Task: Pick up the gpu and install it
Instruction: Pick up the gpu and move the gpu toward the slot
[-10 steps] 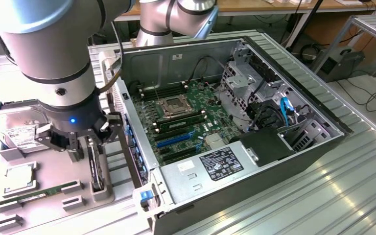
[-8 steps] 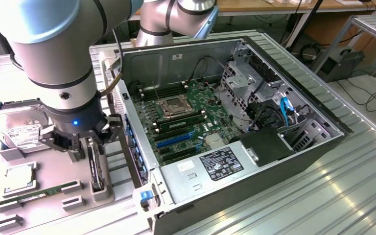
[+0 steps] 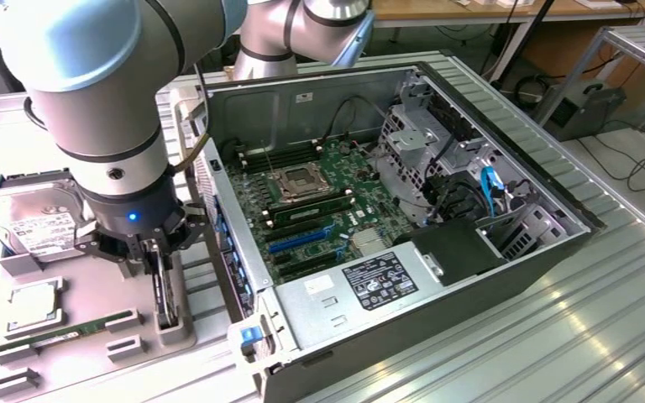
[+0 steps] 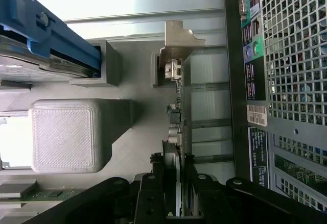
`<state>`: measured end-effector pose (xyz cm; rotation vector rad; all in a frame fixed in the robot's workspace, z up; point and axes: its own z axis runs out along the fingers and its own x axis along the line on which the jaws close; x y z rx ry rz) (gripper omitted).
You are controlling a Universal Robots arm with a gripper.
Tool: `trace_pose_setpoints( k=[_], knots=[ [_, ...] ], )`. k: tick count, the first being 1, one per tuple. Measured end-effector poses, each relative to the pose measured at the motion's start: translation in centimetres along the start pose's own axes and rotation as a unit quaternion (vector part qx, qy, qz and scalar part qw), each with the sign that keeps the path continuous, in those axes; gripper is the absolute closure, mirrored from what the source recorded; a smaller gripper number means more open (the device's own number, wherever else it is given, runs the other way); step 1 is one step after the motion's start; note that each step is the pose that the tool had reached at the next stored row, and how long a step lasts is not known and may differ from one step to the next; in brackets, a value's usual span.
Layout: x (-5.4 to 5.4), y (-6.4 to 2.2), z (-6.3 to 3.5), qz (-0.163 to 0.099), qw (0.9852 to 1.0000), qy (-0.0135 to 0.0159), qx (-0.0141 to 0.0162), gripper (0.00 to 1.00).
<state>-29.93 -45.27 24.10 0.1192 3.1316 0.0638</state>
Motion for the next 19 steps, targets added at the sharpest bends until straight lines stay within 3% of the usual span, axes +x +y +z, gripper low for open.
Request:
trace_pose_setpoints(
  k=[19],
  knots=[
    [0.0, 0.03, -0.69, 0.0, 1.0, 0.0002, 0.0002, 0.74]
  ],
)
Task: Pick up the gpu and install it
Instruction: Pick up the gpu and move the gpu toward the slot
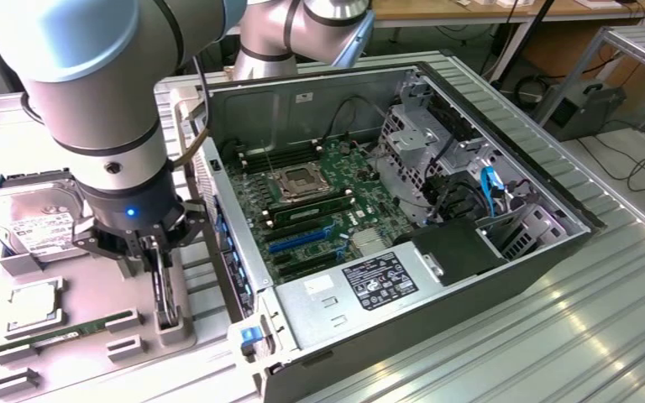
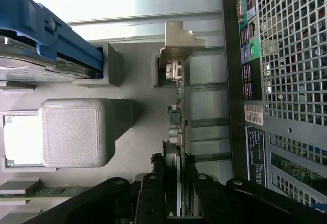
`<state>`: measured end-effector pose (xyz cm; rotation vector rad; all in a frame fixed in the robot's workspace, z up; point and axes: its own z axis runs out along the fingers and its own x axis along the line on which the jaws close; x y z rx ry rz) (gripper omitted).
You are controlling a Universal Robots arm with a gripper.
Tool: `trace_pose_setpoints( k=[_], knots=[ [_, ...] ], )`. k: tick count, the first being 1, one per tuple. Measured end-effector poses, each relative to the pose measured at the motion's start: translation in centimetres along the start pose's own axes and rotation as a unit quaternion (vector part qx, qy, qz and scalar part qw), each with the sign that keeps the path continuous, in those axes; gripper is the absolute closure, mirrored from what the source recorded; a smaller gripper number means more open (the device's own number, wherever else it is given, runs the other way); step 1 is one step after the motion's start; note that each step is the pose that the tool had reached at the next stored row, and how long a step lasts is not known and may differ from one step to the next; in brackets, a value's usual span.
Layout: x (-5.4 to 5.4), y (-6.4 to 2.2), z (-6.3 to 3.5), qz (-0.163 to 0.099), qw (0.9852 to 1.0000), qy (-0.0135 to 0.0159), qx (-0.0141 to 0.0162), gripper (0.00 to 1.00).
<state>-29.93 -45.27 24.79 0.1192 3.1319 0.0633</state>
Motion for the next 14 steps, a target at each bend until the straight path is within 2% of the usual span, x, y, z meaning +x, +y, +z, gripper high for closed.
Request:
trace_pose_setpoints(
  k=[14],
  knots=[
    [0.0, 0.02, -0.44, 0.0, 1.0, 0.0, 0.0, 0.74]
  ],
)
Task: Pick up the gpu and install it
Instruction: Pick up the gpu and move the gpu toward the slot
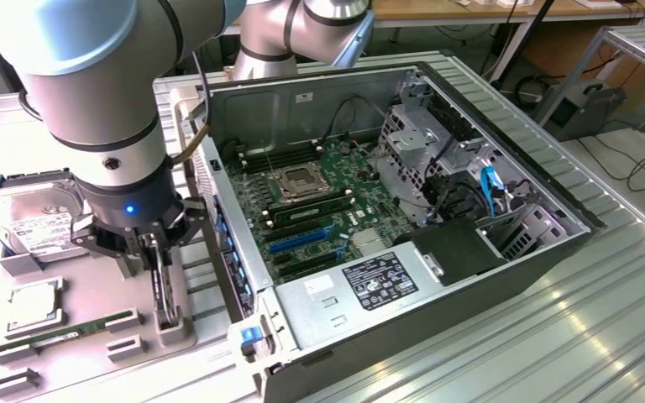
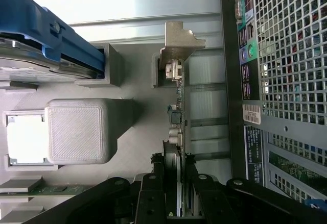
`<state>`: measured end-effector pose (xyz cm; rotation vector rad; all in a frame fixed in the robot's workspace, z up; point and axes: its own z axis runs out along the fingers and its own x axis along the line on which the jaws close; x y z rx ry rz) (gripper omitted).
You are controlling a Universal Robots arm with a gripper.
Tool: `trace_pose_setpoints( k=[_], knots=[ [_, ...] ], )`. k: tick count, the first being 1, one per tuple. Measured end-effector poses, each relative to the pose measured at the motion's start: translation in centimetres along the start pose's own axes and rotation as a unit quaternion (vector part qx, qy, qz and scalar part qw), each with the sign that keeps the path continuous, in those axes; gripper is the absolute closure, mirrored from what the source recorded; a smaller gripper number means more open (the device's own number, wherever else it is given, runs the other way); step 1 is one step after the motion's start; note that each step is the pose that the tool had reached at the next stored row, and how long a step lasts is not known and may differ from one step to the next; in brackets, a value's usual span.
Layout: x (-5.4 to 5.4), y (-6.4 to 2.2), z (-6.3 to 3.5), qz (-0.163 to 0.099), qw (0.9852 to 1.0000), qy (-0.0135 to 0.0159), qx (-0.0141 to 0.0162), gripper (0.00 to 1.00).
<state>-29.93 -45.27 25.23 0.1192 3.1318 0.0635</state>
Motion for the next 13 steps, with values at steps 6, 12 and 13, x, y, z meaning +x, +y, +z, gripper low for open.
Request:
trace_pose_setpoints(
  k=[6, 12, 13],
  knots=[
    [0.0, 0.01, -0.26, 0.0, 1.0, 0.0, 0.0, 0.74],
    [0.0, 0.02, -0.53, 0.0, 1.0, 0.0, 0.0, 0.74],
    [0.0, 0.02, -0.56, 0.0, 1.0, 0.0, 0.0, 0.74]
  ],
)
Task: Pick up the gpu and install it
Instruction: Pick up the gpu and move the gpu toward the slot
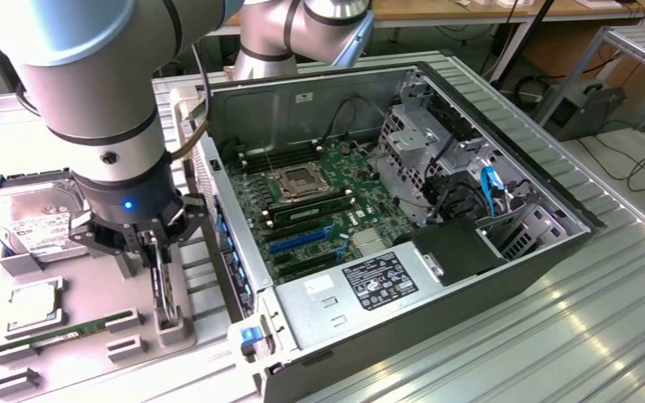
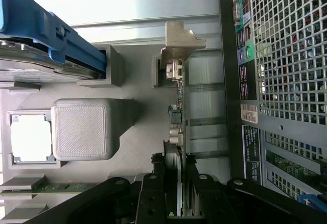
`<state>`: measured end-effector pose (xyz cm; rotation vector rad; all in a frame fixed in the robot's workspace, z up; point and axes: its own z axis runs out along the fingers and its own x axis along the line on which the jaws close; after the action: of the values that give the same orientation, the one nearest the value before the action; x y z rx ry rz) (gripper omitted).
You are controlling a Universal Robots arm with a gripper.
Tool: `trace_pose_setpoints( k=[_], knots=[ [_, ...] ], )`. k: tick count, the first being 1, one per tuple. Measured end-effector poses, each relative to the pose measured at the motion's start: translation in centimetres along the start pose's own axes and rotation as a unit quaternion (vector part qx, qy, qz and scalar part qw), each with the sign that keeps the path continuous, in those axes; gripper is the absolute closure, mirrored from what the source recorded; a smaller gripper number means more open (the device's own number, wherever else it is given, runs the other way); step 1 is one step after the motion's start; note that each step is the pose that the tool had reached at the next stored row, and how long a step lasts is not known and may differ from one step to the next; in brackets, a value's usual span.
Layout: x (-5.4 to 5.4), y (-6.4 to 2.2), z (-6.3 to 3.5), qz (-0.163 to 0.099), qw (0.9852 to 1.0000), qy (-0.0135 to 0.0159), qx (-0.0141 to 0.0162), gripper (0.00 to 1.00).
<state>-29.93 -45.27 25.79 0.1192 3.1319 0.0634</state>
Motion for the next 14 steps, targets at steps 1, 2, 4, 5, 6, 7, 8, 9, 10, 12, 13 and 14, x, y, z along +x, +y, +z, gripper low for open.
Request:
trace_pose_setpoints(
  k=[1, 2, 4, 5, 6, 7, 8, 9, 10, 12, 13, 14],
  knots=[
    [0.0, 0.0, -0.03, 0.0, 1.0, 0.0, 0.0, 0.74],
    [0.0, 0.0, -0.07, 0.0, 1.0, 0.0, 0.0, 0.74],
    [0.0, 0.01, -0.17, 0.0, 1.0, 0.0, 0.0, 0.74],
    [0.0, 0.01, -0.2, 0.0, 1.0, 0.0, 0.0, 0.74],
    [0.0, 0.01, -0.23, 0.0, 1.0, 0.0, 0.0, 0.74],
    [0.0, 0.01, -0.27, 0.0, 1.0, 0.0, 0.0, 0.74],
    [0.0, 0.01, -0.29, 0.0, 1.0, 0.0, 0.0, 0.74],
    [0.0, 0.01, -0.31, 0.0, 1.0, 0.0, 0.0, 0.74],
    [0.0, 0.01, -0.34, 0.0, 1.0, 0.0, 0.0, 0.74],
    [0.0, 0.02, -0.38, 0.0, 1.0, 0.0, 0.0, 0.74],
    [0.0, 0.02, -0.41, 0.0, 1.0, 0.0, 0.0001, 0.74],
    [0.0, 0.02, -0.44, 0.0, 1.0, 0.0, 0.0, 0.74]
  ],
)
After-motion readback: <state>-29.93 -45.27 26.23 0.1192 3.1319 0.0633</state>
